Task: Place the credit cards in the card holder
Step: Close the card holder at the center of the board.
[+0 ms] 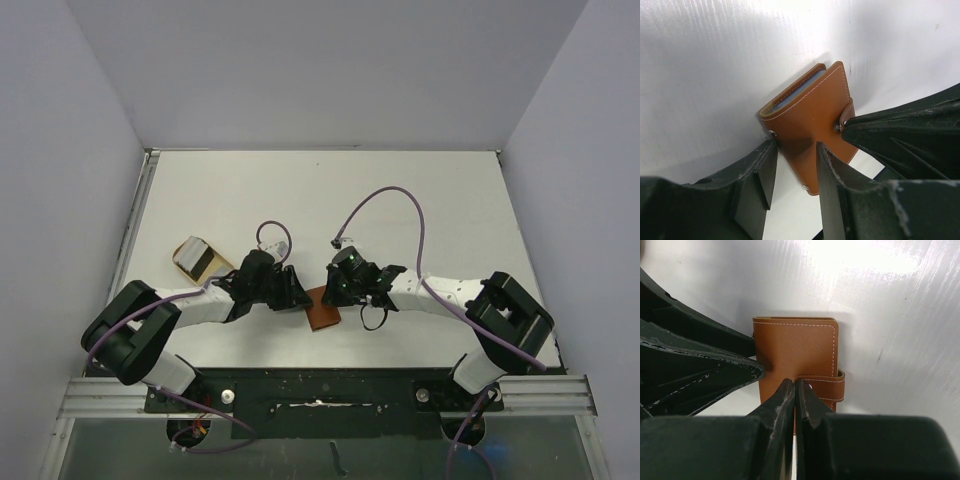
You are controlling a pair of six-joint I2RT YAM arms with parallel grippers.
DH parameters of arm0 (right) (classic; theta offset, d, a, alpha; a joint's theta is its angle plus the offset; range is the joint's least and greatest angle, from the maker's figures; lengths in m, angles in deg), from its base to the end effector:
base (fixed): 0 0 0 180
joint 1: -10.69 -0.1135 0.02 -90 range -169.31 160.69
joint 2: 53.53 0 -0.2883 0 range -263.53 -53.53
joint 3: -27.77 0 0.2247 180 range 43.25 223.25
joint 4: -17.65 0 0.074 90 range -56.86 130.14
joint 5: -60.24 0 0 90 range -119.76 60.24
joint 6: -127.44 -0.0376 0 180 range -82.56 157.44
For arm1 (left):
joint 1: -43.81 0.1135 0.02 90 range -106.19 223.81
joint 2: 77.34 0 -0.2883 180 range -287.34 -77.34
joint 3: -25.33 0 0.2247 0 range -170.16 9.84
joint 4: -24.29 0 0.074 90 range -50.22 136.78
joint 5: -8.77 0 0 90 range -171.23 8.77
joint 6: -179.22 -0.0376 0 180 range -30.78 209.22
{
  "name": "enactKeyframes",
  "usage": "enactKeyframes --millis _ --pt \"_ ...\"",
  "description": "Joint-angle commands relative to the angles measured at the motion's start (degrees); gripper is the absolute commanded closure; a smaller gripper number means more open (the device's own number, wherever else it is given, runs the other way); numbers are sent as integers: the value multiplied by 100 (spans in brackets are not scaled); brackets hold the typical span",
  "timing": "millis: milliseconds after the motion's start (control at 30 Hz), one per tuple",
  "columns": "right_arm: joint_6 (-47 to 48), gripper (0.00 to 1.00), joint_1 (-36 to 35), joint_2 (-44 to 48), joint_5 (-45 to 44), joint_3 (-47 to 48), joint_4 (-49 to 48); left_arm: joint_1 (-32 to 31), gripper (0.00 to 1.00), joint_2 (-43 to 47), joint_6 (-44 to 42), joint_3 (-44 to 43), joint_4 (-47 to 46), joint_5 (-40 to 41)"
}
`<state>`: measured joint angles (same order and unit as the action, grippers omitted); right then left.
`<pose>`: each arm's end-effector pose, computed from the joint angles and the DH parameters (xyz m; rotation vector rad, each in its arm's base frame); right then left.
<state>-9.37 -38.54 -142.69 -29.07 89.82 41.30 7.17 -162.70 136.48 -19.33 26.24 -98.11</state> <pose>0.1867 0.2172 0.2129 -0.0606 2.6039 0.7007 0.1924 -0.1567 0.1798 -0.0701 2.5292 -1.0186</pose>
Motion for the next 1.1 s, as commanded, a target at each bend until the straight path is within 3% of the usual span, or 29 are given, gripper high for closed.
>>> enactKeyframes --millis 0,833,1067 --pt "-22 100 -41 -21 63 187 -318 19 65 16 48 -2 -455 -182" --pt "-251 100 -51 54 88 -331 -677 19 65 19 28 18 -398 -106" --pt "14 80 95 150 114 188 -190 18 66 90 11 25 -327 -63"
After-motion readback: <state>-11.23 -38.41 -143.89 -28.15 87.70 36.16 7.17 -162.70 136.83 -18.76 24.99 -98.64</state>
